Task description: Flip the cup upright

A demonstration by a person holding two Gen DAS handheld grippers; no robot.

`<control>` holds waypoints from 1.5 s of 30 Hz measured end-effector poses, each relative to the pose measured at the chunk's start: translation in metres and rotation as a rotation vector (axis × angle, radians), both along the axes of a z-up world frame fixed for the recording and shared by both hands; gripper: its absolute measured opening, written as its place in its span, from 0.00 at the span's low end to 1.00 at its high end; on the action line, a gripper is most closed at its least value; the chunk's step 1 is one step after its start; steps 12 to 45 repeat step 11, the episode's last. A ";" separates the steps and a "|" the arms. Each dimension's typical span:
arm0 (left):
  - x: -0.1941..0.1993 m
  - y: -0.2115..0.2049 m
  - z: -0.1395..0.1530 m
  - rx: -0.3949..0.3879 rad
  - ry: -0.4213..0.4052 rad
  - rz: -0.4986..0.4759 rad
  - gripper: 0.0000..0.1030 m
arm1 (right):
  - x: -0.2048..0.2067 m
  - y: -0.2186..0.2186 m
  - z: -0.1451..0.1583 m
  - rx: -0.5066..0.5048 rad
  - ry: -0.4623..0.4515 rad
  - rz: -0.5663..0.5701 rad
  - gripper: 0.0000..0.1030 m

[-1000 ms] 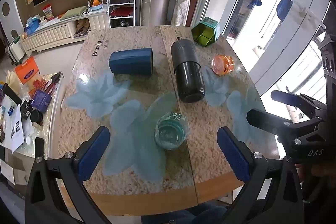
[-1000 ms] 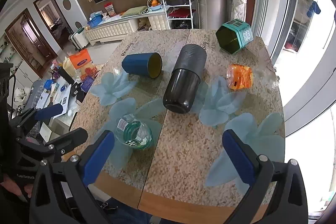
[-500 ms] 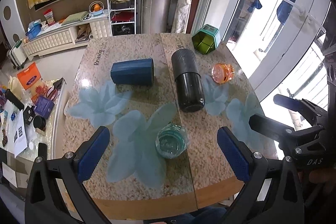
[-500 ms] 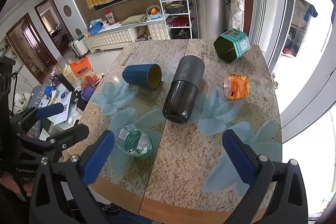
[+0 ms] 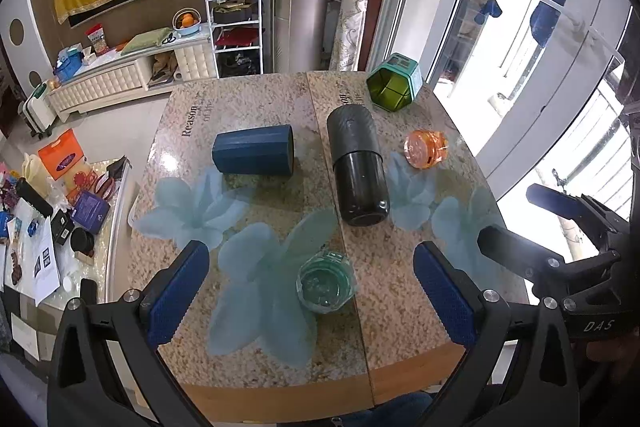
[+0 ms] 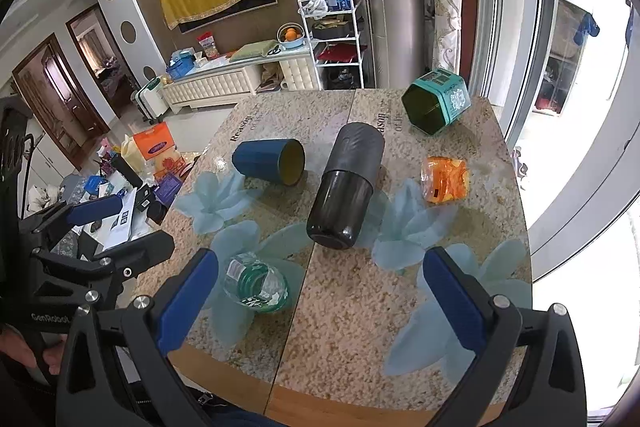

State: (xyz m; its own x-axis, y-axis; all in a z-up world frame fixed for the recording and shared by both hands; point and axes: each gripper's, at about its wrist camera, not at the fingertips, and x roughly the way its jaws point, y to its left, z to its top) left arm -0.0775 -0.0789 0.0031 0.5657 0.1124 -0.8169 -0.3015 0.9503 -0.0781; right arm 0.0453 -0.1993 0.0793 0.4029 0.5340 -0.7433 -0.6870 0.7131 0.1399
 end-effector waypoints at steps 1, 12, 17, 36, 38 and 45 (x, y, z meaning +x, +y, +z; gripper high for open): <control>0.000 -0.001 0.000 0.000 0.001 -0.001 1.00 | 0.000 -0.001 0.000 0.000 0.000 -0.001 1.00; 0.000 -0.004 0.004 0.015 -0.007 -0.005 1.00 | 0.003 -0.004 0.001 0.006 0.000 -0.006 1.00; 0.000 -0.004 0.004 0.015 -0.007 -0.005 1.00 | 0.003 -0.004 0.001 0.006 0.000 -0.006 1.00; 0.000 -0.004 0.004 0.015 -0.007 -0.005 1.00 | 0.003 -0.004 0.001 0.006 0.000 -0.006 1.00; 0.000 -0.004 0.004 0.015 -0.007 -0.005 1.00 | 0.003 -0.004 0.001 0.006 0.000 -0.006 1.00; 0.000 -0.004 0.004 0.015 -0.007 -0.005 1.00 | 0.003 -0.004 0.001 0.006 0.000 -0.006 1.00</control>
